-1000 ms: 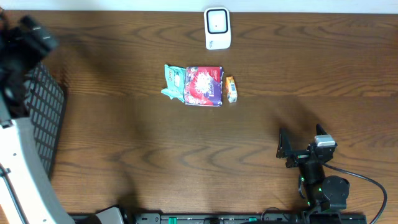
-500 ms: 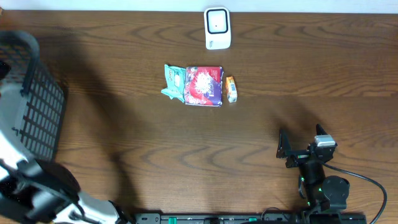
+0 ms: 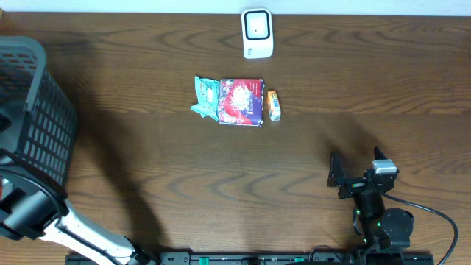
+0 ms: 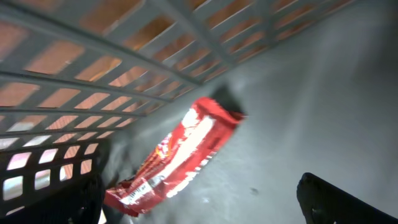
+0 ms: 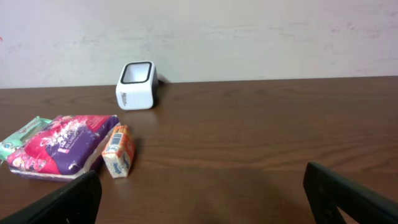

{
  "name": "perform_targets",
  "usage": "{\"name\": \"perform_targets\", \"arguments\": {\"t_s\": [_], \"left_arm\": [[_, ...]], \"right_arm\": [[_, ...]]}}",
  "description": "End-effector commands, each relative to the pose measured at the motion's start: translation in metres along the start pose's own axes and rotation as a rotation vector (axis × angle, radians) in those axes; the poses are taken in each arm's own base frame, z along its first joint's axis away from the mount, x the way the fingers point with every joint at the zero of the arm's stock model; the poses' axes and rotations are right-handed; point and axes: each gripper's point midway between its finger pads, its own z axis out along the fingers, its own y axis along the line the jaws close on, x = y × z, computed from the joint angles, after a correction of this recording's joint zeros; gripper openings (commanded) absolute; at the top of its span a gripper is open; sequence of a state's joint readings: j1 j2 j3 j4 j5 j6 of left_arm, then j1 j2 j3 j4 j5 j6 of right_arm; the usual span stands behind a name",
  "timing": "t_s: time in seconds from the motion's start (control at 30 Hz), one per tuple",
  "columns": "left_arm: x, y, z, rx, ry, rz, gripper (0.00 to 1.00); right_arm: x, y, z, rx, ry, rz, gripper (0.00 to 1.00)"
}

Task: Scan the item barcode
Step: 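Reach into the basket and grasp the red-white snack stick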

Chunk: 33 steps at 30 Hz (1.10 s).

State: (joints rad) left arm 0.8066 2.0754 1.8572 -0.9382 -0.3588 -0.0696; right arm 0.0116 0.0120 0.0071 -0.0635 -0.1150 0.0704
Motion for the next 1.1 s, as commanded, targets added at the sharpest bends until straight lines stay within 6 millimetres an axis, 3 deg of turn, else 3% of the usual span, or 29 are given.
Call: {"name": "perform_targets", "arguments": {"t_s": [0.0,0.17,0.33,0.57,0.7,0.87,1.07], "left_arm": [[0.012,0.007,0.014,0.004,0.06,0.016,0.98],[0.033,-0.003,0.018,0.105,0.142,0.144,0.98],[0.048,0.0,0.031,0.126,0.179,0.263,0.98],[0.075,0.015,0.065,0.114,0.234,0.23,0.98],[0.081,0.029,0.078,0.117,0.241,0.184,0.98],[0.088,0.008,0.08,0.348,0.231,0.2,0.98],[0.103,0.005,0.092,0.365,0.245,0.203,0.98]], "right_arm": [[0.001,0.001,0.0,-0.004,0.0,-0.009,0.99],[0.001,0.001,0.0,-0.004,0.0,-0.009,0.99],[0.001,0.001,0.0,-0.004,0.0,-0.009,0.99],[0.001,0.001,0.0,-0.004,0.0,-0.008,0.99],[0.001,0.001,0.0,-0.004,0.0,-0.009,0.99],[0.001,0.001,0.0,-0.004,0.0,-0.009,0.99],[0.001,0.001,0.0,-0.004,0.0,-0.009,0.99]]}}
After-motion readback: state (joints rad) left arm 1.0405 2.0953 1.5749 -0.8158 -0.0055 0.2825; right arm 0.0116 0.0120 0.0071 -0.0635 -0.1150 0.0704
